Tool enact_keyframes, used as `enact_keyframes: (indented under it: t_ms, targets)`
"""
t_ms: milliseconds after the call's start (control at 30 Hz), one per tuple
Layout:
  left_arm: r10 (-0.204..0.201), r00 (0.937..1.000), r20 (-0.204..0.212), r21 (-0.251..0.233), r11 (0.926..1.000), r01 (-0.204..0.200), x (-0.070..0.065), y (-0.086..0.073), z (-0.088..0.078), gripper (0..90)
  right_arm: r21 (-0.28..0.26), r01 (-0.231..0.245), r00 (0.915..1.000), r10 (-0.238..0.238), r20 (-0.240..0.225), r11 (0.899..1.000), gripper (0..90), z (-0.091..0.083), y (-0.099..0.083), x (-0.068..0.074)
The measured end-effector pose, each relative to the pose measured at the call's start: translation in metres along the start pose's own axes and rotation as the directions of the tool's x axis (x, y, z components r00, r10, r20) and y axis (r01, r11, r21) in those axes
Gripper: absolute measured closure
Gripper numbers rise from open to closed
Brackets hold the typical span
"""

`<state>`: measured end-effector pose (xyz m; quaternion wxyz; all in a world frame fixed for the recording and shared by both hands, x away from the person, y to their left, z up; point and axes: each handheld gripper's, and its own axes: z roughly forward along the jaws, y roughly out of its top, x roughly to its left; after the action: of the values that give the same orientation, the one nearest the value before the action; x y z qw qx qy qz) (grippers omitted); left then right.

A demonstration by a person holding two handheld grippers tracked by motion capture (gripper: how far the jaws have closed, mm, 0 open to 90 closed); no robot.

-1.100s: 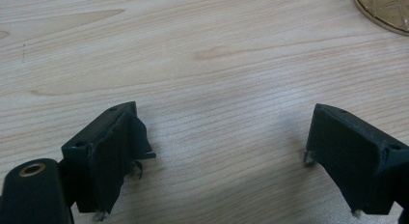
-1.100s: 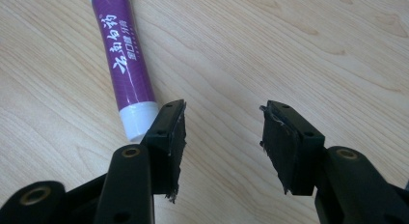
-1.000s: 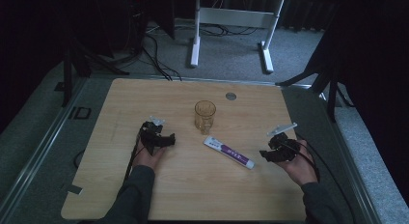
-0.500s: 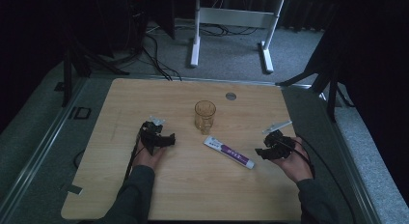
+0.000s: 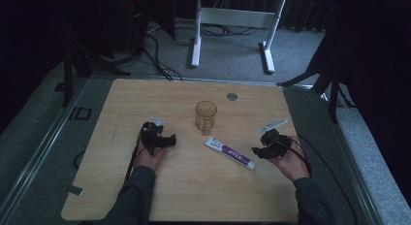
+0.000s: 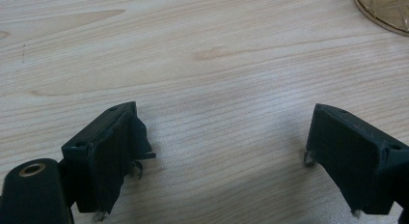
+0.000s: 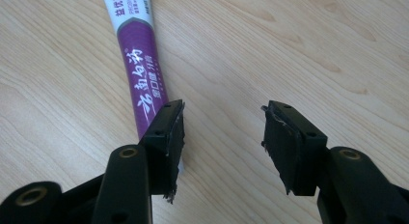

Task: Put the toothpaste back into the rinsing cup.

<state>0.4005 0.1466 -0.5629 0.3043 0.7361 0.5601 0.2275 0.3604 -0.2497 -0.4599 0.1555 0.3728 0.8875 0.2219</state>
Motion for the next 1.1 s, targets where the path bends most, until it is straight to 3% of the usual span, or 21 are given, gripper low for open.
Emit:
enact_keyframes:
  t_ms: [1100]
  targets:
    - [-0.001,1.0000,0.000,-0.001,1.0000,0.001,0.000,0.000,0.000,11.7,0.033,0.080,0.9966,-0.079,-0.023,0.996,44.4,0.003,0.032,0.011]
